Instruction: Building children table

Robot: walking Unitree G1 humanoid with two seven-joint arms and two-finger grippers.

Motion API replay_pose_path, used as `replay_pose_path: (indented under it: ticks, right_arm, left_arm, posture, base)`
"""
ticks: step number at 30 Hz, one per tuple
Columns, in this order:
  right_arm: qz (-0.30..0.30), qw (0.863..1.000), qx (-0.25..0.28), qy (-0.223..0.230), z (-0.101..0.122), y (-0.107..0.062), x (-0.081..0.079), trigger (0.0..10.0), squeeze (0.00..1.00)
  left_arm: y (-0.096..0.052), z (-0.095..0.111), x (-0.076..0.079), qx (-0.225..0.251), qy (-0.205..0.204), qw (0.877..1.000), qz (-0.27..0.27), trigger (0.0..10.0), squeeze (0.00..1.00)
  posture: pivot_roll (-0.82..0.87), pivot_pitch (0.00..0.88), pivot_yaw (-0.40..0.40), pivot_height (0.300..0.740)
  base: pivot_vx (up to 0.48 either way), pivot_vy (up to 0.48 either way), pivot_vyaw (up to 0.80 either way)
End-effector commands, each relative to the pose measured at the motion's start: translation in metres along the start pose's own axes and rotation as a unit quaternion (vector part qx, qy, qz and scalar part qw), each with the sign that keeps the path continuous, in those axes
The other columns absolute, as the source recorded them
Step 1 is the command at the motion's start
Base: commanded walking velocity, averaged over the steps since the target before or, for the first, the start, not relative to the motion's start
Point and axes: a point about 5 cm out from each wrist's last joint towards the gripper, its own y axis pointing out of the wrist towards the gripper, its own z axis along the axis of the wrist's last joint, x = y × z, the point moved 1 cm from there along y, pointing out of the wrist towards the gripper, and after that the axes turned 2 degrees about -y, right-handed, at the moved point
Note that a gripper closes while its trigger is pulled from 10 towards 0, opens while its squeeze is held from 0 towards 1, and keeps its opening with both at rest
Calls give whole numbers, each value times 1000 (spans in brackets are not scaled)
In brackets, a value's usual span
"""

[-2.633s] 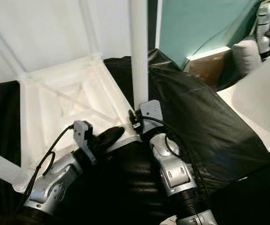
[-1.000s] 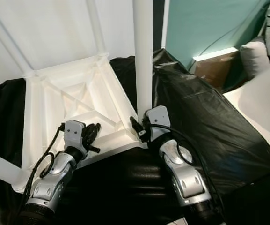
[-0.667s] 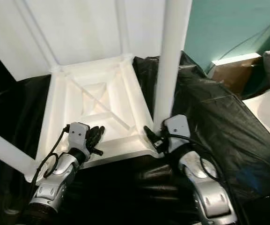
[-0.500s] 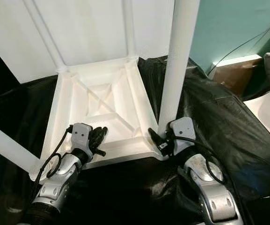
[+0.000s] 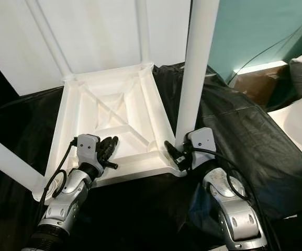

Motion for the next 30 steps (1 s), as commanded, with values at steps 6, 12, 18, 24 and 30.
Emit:
replay_pose_path:
  ticks: [6,12,18,24,30]
  right_arm:
    - [17,997,-71,18,-33,5,-14,10000,0]
    - [16,997,-71,19,-33,7,-15,10000,0]
    - [11,997,-71,26,-34,7,-14,10000,0]
    - [9,997,-72,24,-36,6,-15,10000,0]
    - [13,997,-79,16,-38,5,-17,10000,0]
  left_arm:
    - [-6,-3,-7,-4,18,1000,25,10000,0]
    - [-7,-3,-7,-4,17,999,26,10000,0]
    - [-6,-3,-5,-4,17,1000,21,10000,0]
    - [-6,-4,-4,-6,18,1000,17,10000,0]
    - [-5,-4,-3,-7,18,1000,15,10000,0]
  posture:
    - [-83,40,61,740]
    - [-82,40,62,740]
    - [-90,46,71,740]
    - [-96,48,74,740]
    - [-98,48,77,740]
  base:
    - [0,0,400]
    - [0,0,800]
    - [0,0,800]
    - [0,0,507]
    - [0,0,800]
